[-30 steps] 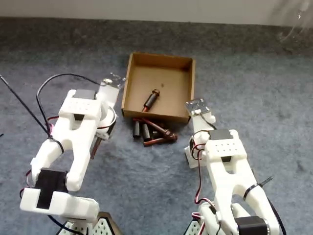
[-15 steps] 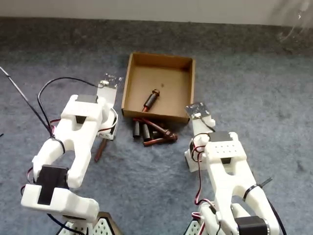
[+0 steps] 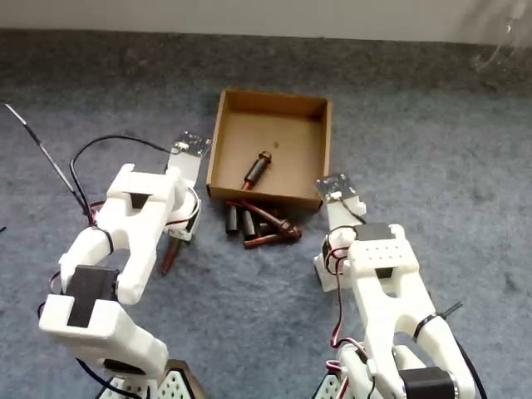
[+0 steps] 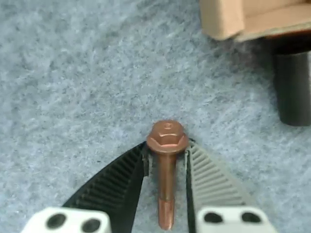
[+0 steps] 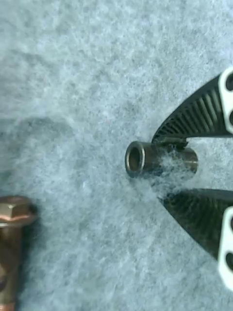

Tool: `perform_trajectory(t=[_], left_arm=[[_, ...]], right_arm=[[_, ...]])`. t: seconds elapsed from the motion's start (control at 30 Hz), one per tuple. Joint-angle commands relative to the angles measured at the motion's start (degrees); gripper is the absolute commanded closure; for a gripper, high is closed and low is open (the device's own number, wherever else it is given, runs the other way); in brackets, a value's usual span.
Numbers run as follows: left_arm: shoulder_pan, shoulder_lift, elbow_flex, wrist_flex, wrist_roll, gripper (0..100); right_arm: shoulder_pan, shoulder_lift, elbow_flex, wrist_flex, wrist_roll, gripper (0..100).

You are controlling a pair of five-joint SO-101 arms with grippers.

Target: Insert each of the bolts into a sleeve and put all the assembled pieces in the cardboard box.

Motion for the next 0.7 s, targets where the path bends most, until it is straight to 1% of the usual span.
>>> perform_trajectory(t=[0.0,0.07,0.27,0.37,0.53,0.67], left_arm=[[-0.48,-1.19,-2.24,-1.23,-0.53,100],[-0.75,-3.47,-2.77,-0.62,-0.53,99],[-0.75,-13.32,-2.07,7.82,-0.18,100],[-1.19,-18.24,1.98,8.62,0.00,100],[-1.36,-25.01,13.23,4.40,1.14,100],[-1.36,-29.14,18.86,1.14,1.14,100]], right_arm=[[0.66,-2.33,-0.40,-0.66,0.70,99.5],[0.66,-2.33,-0.48,-0.66,0.70,99.5],[0.66,-2.33,-0.84,-0.75,0.70,99.5],[1.89,-2.33,-0.92,-0.48,0.70,99.2],[4.62,-1.63,-6.73,-0.31,0.53,99.2],[1.27,-1.63,-9.63,-0.31,0.18,99.2]])
